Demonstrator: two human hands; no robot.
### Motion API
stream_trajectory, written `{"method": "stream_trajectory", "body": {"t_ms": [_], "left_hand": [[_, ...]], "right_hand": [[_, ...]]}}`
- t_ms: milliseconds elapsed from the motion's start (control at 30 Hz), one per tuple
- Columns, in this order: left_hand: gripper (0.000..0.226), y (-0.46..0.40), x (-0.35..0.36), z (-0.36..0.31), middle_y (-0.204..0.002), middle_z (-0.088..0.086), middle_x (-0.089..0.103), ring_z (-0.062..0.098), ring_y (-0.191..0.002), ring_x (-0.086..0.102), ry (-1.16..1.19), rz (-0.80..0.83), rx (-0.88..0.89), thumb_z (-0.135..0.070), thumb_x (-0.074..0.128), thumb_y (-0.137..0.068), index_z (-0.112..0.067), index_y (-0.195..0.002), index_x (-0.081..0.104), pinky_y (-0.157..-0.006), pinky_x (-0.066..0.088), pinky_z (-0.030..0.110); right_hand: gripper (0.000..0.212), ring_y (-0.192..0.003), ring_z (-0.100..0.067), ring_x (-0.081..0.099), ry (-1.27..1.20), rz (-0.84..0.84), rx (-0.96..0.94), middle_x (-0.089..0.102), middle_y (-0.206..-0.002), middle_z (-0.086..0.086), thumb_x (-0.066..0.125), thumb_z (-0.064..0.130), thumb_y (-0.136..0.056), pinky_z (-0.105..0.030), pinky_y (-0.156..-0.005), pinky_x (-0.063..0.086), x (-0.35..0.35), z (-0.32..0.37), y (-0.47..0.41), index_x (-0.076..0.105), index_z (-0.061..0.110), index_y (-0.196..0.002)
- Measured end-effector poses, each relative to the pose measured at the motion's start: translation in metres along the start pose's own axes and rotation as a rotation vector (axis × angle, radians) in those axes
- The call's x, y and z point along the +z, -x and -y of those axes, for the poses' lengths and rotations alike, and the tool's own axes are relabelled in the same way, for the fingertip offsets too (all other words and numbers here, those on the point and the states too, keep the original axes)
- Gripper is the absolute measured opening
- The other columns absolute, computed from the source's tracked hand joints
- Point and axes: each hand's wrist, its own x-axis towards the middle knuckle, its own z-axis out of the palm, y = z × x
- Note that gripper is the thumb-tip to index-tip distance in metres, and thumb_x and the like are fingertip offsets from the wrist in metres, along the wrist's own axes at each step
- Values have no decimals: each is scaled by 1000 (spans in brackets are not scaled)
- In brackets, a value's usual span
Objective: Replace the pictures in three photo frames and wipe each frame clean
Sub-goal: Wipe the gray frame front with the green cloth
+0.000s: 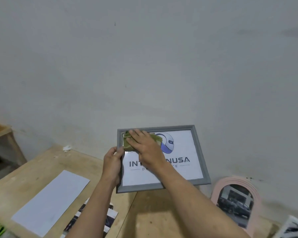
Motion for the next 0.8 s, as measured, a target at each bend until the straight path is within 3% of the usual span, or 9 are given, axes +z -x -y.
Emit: {"method": "stream_trajectory", "body": {"t_ms": [133, 367, 467, 567, 667, 800], "left_hand": [[23, 4, -5, -4, -70, 14, 62, 27, -63, 64, -2, -22, -17, -15, 61, -94, -10, -76, 47, -53, 52, 33], [38, -6, -10, -16, -59, 3, 52, 21, -58, 53, 52, -58, -28, -12, 63, -92, -17, -65, 37, -54, 46, 29], [34, -7, -10, -16, -58, 2, 56, 20, -55, 55, 29, -66, -8, -13, 63, -93, -14, -67, 42, -52, 47, 27], [23, -8, -17, -14, -73, 11, 62, 26, -67, 59, 13, -80, 2, -17, 64, -93, -10, -75, 53, -64, 49, 37], [22, -7, -22, -9, -74, 12, 62, 27, -68, 59, 19, -121, 5, -17, 64, -93, -10, -75, 52, -65, 48, 38], [22, 0, -27, 4, -71, 10, 62, 26, -63, 57, 34, -195, -13, -18, 63, -94, -9, -77, 51, -62, 47, 34]], "right_hand": [[45, -130, -30, 48, 154, -37, -19, 54, -139, -7, 64, 6, -78, -44, -110, 35, -33, -37, 15, 64, 13, -123], [54, -127, -33, 51, 213, -72, 188, 57, -136, -8, 69, -10, -73, -49, -103, 43, -77, -94, 37, 65, 12, -122], [56, -130, -31, 49, 176, -34, 286, 55, -137, -7, 63, -14, -73, -47, -104, 42, -84, -95, 49, 64, 12, -123], [63, -138, -27, 39, 118, 79, 413, 47, -145, -3, 53, -15, -74, -48, -107, 38, -81, -91, 76, 60, 15, -128], [64, -142, -15, 29, 23, 201, 444, 40, -148, 7, 47, -10, -76, -40, -115, 27, -67, -80, 120, 58, 20, -131], [63, -136, -15, 42, -172, 162, 523, 46, -136, 15, 46, -8, -70, -23, -114, 28, -47, -62, 176, 63, 20, -125]]}}
